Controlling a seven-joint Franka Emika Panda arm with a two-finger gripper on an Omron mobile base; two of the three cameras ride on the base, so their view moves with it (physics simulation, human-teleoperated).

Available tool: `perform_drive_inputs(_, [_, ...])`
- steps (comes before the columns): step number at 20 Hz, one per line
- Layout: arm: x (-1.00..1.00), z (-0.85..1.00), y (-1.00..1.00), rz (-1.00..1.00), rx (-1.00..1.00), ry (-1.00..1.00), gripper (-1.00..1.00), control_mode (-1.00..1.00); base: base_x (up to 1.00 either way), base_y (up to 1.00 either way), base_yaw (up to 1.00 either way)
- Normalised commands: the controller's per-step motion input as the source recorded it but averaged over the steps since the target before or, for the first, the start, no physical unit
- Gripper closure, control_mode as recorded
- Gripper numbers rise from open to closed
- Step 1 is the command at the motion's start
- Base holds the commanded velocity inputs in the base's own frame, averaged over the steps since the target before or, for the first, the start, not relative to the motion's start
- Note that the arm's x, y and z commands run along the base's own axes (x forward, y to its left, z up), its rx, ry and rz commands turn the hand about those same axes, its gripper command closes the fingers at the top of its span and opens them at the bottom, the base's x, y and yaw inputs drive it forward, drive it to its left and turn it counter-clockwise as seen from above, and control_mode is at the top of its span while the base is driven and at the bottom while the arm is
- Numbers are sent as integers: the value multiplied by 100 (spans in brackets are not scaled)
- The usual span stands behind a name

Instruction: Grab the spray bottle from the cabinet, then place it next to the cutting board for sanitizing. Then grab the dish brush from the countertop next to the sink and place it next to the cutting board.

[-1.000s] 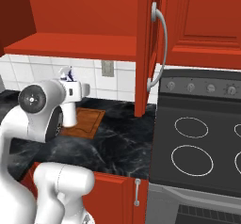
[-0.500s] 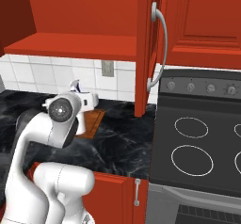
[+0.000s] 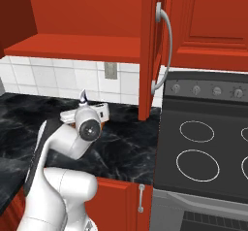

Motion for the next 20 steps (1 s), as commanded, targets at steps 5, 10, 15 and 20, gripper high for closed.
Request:
perform_drive_inputs(5, [50, -49, 0, 17, 5, -10, 100, -100, 0, 0, 0])
perform_drive_inputs(10, [48, -25, -2, 16, 4, -3, 100, -100, 0, 0, 0])
perform_drive_inputs(15, [41, -5, -14, 13, 0, 0, 100, -100, 0, 0, 0])
perform_drive_inputs(20, [36, -2, -20, 12, 0, 0, 100, -100, 0, 0, 0])
